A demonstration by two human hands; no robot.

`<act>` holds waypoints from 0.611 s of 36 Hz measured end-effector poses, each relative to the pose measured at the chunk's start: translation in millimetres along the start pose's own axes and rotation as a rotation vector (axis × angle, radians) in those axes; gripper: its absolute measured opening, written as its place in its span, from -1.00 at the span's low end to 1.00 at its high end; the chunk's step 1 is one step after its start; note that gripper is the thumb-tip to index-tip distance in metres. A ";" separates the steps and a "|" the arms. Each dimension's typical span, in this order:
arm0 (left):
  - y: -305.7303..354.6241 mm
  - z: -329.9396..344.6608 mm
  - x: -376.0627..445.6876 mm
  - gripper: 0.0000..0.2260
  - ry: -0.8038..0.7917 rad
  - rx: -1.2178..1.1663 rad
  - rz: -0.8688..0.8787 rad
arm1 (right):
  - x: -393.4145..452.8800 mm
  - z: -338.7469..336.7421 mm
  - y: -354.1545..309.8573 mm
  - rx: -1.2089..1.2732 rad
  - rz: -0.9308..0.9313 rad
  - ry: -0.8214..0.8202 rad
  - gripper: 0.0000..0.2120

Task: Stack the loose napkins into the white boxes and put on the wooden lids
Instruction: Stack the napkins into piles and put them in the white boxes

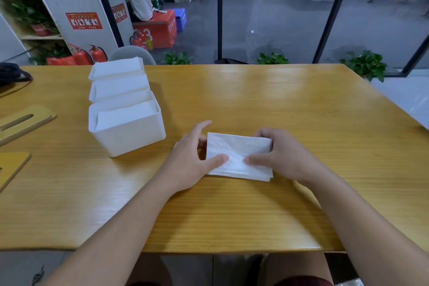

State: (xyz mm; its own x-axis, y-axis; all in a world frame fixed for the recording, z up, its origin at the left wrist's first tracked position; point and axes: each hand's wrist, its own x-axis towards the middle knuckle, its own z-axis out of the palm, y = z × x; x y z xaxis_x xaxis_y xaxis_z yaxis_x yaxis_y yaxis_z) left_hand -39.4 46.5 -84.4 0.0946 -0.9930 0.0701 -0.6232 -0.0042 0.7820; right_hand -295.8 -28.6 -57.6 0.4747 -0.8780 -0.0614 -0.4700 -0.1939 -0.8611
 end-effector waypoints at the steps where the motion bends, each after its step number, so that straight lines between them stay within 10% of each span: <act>1: 0.2 -0.5 0.1 -0.19 -0.008 -0.061 0.000 | -0.7 1.8 0.3 0.071 -0.004 0.035 -0.73; 6: 11.4 -2.7 -1.2 -0.45 -0.005 -0.467 -0.028 | -0.4 13.4 -0.8 0.484 0.017 0.147 -0.51; 12: 35.5 -1.7 14.1 -0.83 0.096 -0.567 -0.024 | 16.9 16.5 -16.7 0.541 -0.039 0.171 -0.72; 22: 43.1 -0.1 71.9 -0.79 0.288 -0.577 -0.002 | 69.5 10.7 -28.3 0.437 -0.168 0.282 -0.78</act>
State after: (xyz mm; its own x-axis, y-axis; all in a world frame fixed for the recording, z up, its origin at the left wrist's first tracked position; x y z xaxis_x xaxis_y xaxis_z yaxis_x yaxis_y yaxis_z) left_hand -59.4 -25.1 -45.6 0.3503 -0.9212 0.1693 -0.1132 0.1379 0.9840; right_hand -241.5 -79.5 -42.9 0.2700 -0.9456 0.1813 -0.0233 -0.1947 -0.9806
